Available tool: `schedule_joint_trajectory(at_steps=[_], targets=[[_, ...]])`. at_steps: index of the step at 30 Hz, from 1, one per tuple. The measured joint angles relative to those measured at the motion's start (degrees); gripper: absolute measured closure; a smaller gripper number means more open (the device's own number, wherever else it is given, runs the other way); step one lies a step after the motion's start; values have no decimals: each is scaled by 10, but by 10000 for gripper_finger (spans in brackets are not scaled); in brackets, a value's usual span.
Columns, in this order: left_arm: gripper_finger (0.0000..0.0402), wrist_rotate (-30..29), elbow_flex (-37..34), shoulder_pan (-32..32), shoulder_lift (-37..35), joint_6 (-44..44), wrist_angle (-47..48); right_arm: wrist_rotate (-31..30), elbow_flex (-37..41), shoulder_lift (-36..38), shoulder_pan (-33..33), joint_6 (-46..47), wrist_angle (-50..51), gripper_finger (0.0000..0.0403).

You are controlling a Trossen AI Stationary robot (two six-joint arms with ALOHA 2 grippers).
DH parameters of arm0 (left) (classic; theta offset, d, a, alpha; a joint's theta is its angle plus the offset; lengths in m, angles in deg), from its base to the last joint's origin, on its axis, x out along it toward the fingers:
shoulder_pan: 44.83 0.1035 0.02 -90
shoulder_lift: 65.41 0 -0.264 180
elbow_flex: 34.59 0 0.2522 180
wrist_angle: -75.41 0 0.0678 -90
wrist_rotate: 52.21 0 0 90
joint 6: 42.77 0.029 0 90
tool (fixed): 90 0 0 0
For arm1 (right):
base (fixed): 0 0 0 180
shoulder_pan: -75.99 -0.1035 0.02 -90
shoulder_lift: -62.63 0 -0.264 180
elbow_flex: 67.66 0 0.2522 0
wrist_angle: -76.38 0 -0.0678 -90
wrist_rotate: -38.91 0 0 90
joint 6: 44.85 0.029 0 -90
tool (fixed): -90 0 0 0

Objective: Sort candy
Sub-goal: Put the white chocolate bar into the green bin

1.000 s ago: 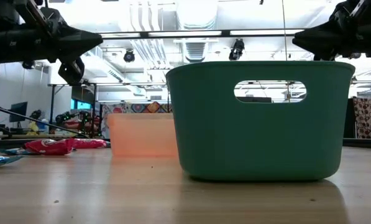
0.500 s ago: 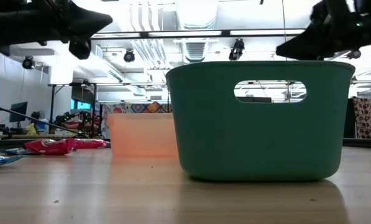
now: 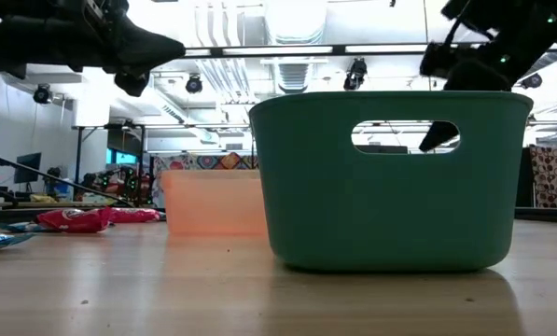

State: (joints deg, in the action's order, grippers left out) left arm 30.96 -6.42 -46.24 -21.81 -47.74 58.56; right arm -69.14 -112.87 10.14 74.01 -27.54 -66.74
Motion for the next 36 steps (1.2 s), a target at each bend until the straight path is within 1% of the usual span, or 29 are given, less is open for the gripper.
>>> schedule_joint_trajectory(at_steps=[3,5,7,14,17,20,23,32,36], targets=[[402,-1,1,0,2,0,0,3,-9,-27,0,-4,2,346],[402,-1,1,0,2,0,-2,23,-9,-45,-1,-9,5,334],[402,-1,1,0,1,0,-1,35,-8,-60,-2,-12,6,315],[402,-2,4,0,1,0,-2,36,-7,-120,-6,-18,-3,233],[402,-2,4,0,2,6,-2,37,-5,-150,-7,-24,-27,205],[402,-2,4,0,2,15,-2,45,-5,-177,-8,-31,-62,186],[402,-2,4,0,2,15,-2,47,-5,-202,-8,-34,-68,180],[402,-3,5,0,2,30,-1,45,-5,-256,-7,-19,-92,179],[402,-3,6,0,3,30,-2,48,-6,-273,-4,-3,-98,193]])
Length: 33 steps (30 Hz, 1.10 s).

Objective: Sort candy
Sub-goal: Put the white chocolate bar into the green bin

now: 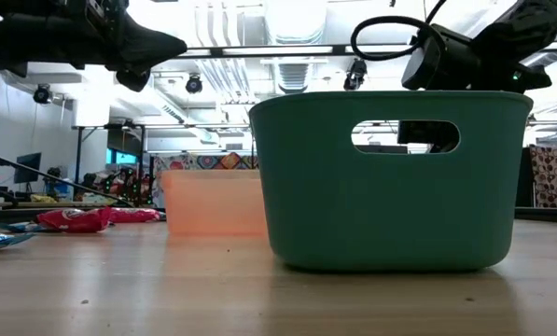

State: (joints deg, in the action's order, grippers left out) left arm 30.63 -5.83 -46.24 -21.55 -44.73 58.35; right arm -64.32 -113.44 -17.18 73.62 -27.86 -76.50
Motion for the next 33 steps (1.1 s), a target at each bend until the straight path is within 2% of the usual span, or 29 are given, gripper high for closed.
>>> schedule_joint_trajectory(at_steps=[3,11,15,21,33], targets=[[402,0,0,0,0,0,0,2,-1,-9,0,6,-1,222],[402,0,0,0,0,0,0,-8,0,-11,1,20,-3,339],[402,0,0,0,0,0,0,-10,0,-11,1,19,-3,384],[402,0,0,0,0,-2,0,0,1,1,1,11,-3,394],[402,0,0,0,0,-3,0,-1,1,92,0,-11,-1,395]])
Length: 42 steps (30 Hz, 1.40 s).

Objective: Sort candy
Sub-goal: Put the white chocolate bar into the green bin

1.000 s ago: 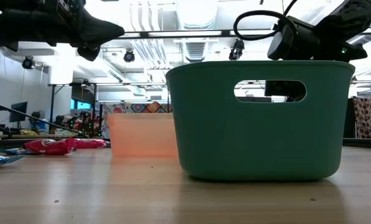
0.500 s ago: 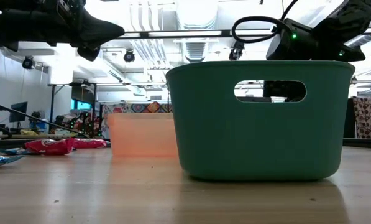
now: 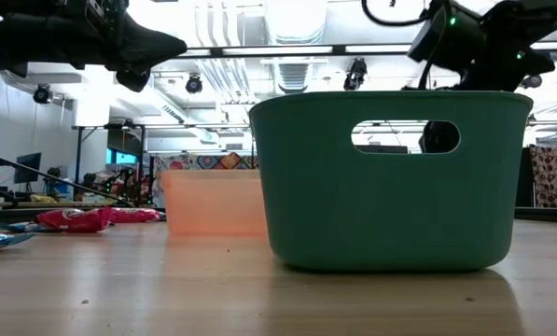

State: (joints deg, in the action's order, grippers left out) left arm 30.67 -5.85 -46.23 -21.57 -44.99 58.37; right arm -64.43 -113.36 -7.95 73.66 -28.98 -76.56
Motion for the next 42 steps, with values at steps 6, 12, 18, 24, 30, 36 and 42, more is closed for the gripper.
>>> schedule_joint_trajectory(at_steps=[6,12,18,24,30,36,42], targets=[[402,0,0,0,0,0,0,-36,11,4,0,-1,-40,394],[402,1,0,0,0,0,2,-35,107,6,-1,-56,-282,384],[402,1,0,0,0,0,1,-48,194,1,-2,-65,-441,350],[402,1,0,0,1,0,-6,-48,218,-3,-2,-63,-453,283],[402,1,0,0,1,0,-21,-63,209,-35,-2,-52,-454,204],[402,0,0,0,2,0,-34,-62,177,-98,-2,-42,-455,160],[402,0,0,0,2,0,-34,-66,152,-162,-2,-41,-462,169]])
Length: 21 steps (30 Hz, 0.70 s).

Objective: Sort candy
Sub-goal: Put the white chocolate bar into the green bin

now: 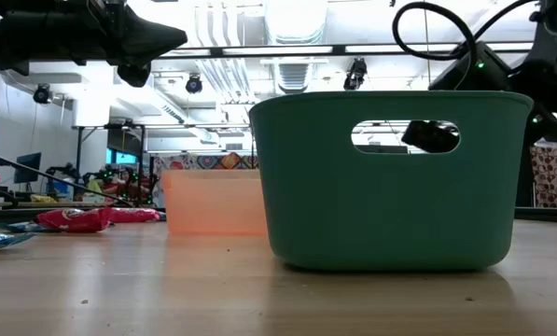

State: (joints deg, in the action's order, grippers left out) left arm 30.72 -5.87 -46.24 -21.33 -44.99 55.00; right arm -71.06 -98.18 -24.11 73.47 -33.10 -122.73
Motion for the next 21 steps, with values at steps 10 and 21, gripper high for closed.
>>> schedule_joint_trajectory(at_steps=[10,21], targets=[[402,0,0,0,0,0,0,8,-6,-16,-1,7,2,297],[402,0,0,0,0,0,0,7,0,28,1,1,22,338]])
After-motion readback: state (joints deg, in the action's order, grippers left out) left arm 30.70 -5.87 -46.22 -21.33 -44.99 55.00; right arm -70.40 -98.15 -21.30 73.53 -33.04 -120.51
